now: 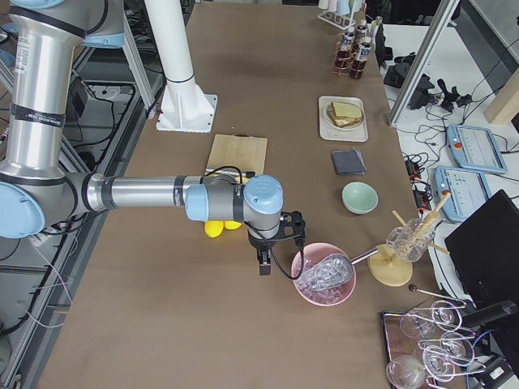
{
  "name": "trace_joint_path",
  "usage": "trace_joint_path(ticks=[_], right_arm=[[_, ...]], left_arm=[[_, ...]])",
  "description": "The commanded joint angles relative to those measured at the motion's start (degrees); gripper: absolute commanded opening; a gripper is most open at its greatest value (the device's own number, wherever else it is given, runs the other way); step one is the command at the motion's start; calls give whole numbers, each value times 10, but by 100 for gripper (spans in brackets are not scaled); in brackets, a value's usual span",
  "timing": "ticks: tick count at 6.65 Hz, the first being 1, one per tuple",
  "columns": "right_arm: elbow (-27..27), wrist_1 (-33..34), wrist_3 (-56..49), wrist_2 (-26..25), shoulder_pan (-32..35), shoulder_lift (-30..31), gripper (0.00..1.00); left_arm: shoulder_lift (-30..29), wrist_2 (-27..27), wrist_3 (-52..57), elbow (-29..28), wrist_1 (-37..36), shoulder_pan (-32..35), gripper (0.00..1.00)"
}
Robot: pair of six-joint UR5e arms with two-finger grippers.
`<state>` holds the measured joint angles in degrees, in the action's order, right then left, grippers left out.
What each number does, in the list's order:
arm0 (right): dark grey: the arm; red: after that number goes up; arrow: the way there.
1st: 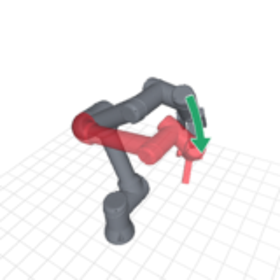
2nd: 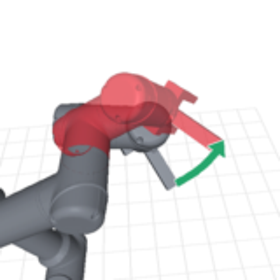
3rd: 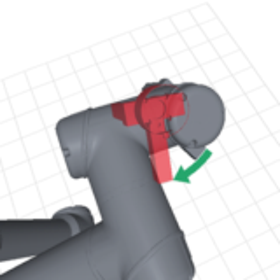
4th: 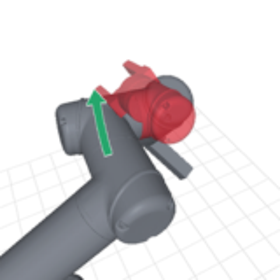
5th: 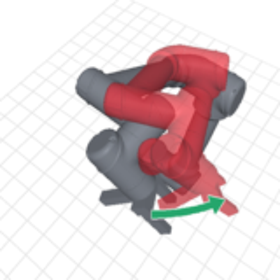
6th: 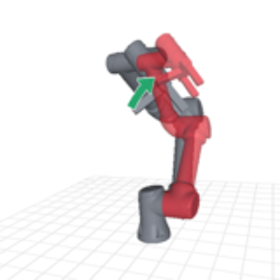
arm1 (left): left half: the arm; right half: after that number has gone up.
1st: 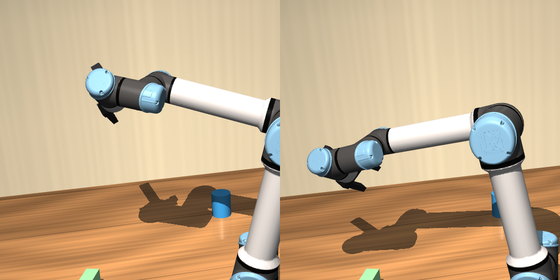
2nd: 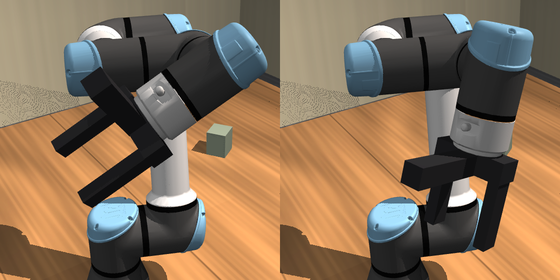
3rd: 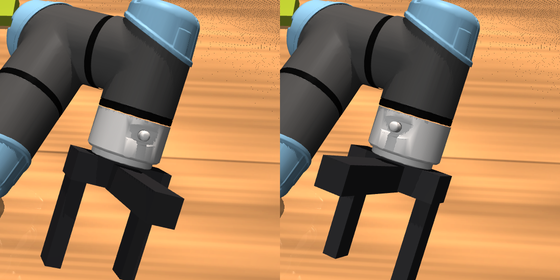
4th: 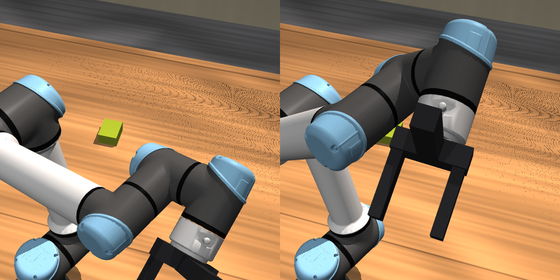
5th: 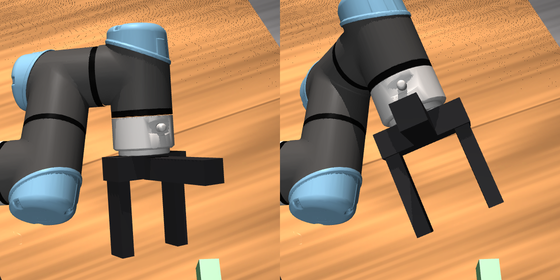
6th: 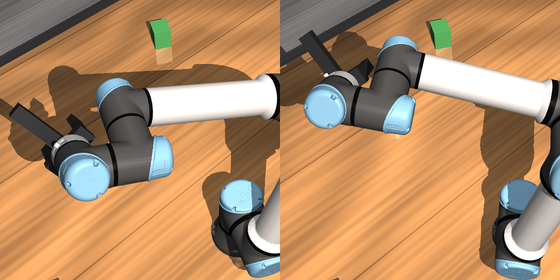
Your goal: Make sandwich and place on tray
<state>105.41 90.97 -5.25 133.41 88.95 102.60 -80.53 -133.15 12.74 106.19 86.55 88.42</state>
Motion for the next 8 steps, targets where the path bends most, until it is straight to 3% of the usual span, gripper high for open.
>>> trace_joint_path(ticks=[1, 8], right_arm=[[0, 1, 1, 4, 0, 1, 100], [-1, -2, 0, -3, -4, -6, 100]], left_arm=[[-1, -1, -10, 2, 0, -1, 97], [-1, 0, -44, -1, 3, -3, 97]])
